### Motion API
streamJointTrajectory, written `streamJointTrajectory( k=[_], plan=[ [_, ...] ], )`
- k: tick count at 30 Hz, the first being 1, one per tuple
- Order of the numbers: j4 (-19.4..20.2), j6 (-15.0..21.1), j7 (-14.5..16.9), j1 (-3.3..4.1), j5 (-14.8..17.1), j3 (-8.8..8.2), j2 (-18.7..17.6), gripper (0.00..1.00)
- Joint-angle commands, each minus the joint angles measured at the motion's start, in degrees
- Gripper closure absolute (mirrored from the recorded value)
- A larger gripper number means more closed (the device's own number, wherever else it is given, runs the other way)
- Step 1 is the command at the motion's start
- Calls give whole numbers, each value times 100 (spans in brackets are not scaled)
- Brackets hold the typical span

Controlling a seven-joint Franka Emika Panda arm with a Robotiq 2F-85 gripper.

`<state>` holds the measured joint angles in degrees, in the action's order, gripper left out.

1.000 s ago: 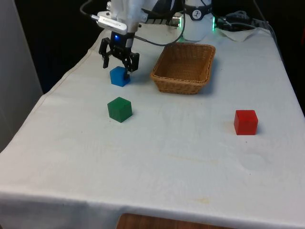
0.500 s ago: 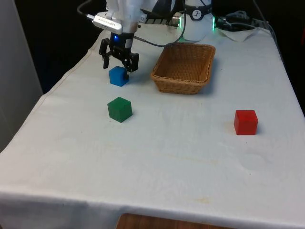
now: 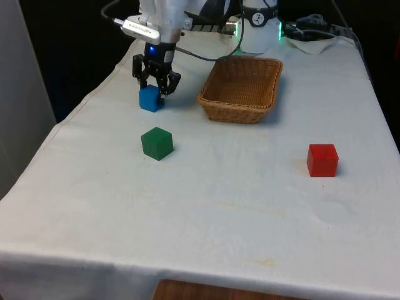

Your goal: Pick up the blue cube and place it into the basket.

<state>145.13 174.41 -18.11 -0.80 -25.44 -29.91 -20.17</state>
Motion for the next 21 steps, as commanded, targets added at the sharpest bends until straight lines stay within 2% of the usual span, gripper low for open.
streamJointTrajectory(
  k=[1,14,21],
  plan=[
    [6,6,0,0,6,6,0,93],
    [-23,6,-17,0,0,-6,40,93],
    [0,-189,-57,23,0,-52,424,93]
  ],
)
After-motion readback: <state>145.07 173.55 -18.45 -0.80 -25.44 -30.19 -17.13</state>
